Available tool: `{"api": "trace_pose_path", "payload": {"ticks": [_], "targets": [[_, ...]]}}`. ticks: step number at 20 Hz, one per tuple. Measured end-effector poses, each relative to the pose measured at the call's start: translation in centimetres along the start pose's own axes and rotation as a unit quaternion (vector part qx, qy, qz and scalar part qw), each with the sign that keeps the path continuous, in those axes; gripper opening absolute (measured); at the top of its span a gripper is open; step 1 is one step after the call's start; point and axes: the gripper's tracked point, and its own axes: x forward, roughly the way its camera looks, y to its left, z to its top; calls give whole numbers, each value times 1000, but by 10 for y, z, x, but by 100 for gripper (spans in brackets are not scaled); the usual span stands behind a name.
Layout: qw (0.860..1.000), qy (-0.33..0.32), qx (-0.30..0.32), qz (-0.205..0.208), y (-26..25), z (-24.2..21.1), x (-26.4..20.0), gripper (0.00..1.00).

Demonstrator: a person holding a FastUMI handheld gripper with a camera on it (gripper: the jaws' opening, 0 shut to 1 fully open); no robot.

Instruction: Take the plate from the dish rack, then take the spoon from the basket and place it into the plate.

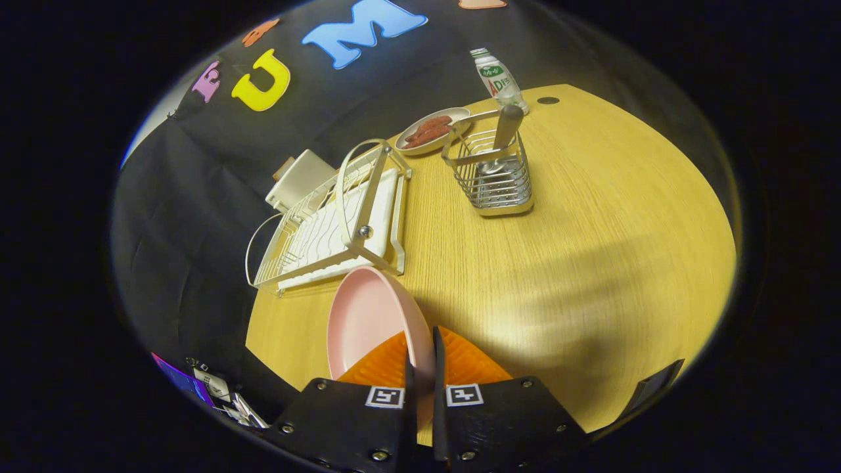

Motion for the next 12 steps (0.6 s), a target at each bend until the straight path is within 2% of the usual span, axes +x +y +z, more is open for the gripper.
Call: {"api": "trace_pose_path", "payload": {"ticks": [7,11,12], "targets": [[998,23,46,22,12,-14,34,9],[1000,1,-30,-9,4,-3,31,16],[999,-18,-44,-21,0,3,29,22]]}}
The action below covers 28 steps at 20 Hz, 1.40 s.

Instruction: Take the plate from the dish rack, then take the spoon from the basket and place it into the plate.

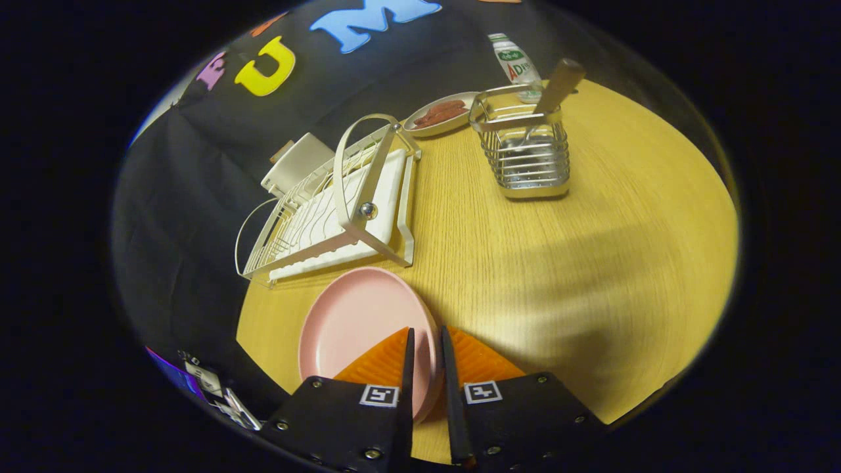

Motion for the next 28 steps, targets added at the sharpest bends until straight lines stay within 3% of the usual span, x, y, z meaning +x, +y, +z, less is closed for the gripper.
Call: {"api": "trace_pose_path", "payload": {"ticks": [1,4,9,14,17,21,24,28], "targets": [[1000,-23,-8,-3,-2,13,-7,22],[991,-108,-61,-48,-17,48,-38,45],[971,-188,-113,-92,-33,88,-95,45],[928,-326,-144,-104,-33,150,-166,45],[915,-359,-150,-102,-35,171,-189,45],[902,-394,-158,-79,-35,193,-200,45],[884,-420,-196,-67,-33,202,-191,45],[885,-410,-210,-64,-39,187,-163,45]]}}
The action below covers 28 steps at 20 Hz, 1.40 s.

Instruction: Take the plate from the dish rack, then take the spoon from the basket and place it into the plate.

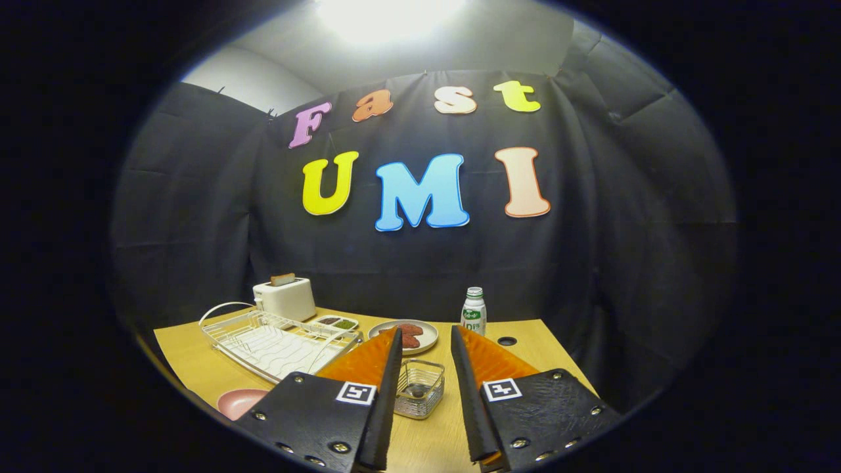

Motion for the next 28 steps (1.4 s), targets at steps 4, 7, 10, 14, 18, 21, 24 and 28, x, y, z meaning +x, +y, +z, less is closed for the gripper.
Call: {"api": "trace_pose_path", "payload": {"ticks": [4,7,10,14,18,21,24,28], "targets": [[1000,8,1,3,-1,-39,21,45],[1000,16,12,3,1,-63,40,45],[999,25,21,-2,1,-82,59,45],[999,32,26,-10,-1,-98,76,45],[1000,16,3,-14,1,-95,81,97],[1000,16,17,-12,5,-100,84,97],[999,18,28,-20,1,-106,93,83],[998,6,39,-43,-6,-105,102,20]]}}
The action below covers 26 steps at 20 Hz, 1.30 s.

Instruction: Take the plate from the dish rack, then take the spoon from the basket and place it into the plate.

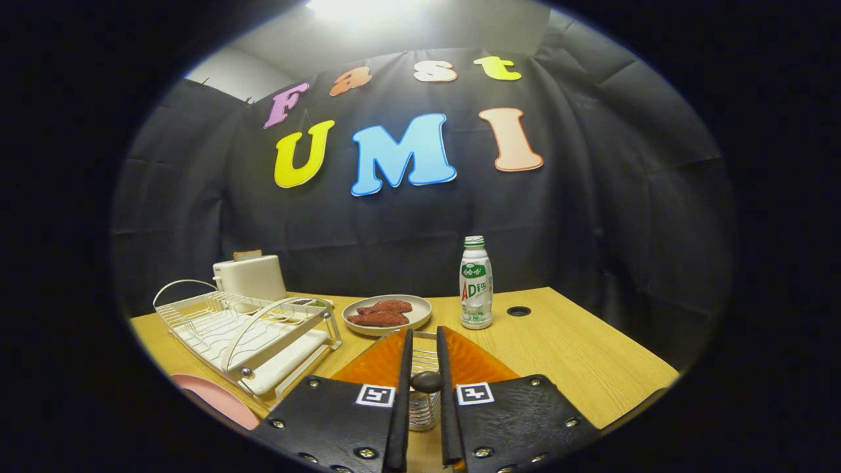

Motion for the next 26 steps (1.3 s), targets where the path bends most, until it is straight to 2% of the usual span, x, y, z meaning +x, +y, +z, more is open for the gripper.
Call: {"api": "trace_pose_path", "payload": {"ticks": [2,3,4,7,9,18,22,26], "targets": [[1000,8,3,15,7,-4,-2,20],[1000,15,3,22,10,-4,-2,13],[999,24,1,25,10,-4,-4,13],[999,46,12,17,9,2,-2,13],[998,60,2,13,7,2,1,9],[999,48,-23,1,21,83,-25,9],[999,45,-16,-5,34,117,-57,9],[998,55,-21,1,55,131,-90,9]]}}
